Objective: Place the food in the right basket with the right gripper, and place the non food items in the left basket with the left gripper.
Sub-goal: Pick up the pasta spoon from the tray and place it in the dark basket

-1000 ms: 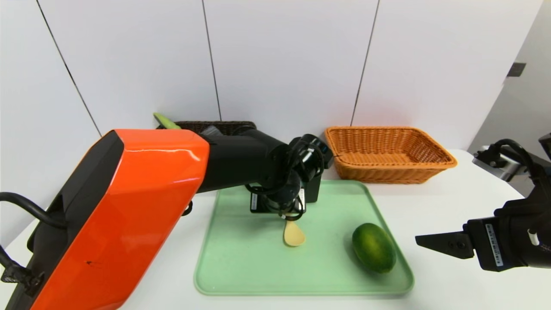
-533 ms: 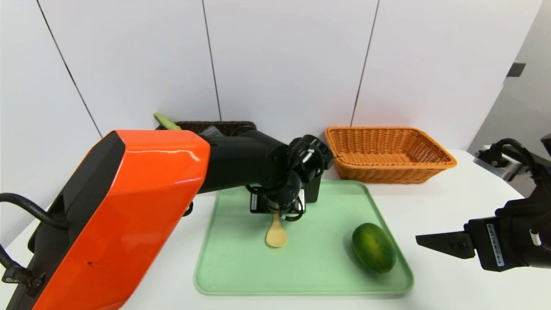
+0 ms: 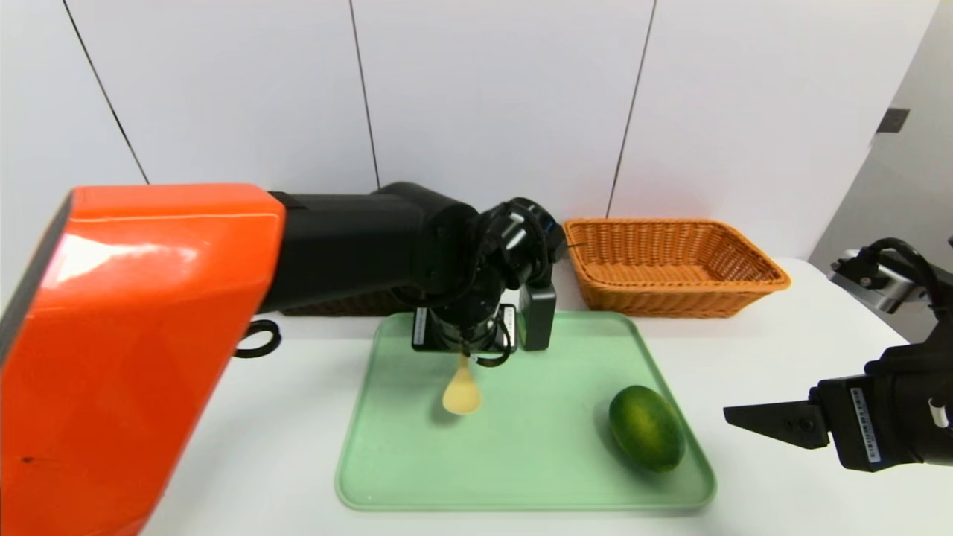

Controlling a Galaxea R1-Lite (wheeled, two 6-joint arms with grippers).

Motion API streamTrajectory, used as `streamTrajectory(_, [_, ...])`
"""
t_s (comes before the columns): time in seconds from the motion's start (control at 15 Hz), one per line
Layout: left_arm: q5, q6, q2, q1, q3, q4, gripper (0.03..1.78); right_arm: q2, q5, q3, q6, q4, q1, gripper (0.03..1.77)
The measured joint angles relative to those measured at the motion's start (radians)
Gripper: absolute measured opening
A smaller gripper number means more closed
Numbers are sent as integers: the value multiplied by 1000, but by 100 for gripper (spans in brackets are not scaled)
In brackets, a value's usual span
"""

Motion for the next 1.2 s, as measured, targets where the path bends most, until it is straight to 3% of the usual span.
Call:
streamTrajectory(0.27, [-9, 89, -148, 24, 0, 91, 15, -7, 0, 10, 0, 0, -6, 170])
streamTrajectory(0.53, [-89, 303, -254, 161, 0, 94, 15, -9, 1, 12, -1, -2, -4, 170])
streamTrajectory(0.73, [-211, 515, -296, 307, 0, 75, 15, -9, 1, 12, -4, -4, -4, 170])
streamTrajectory(0.93, [-306, 768, -304, 418, 0, -14, 15, -9, 1, 12, -3, -3, 1, 170])
streamTrajectory(1.2, [-320, 1111, -251, 519, 0, -182, 15, -10, 1, 13, -3, -1, 4, 170])
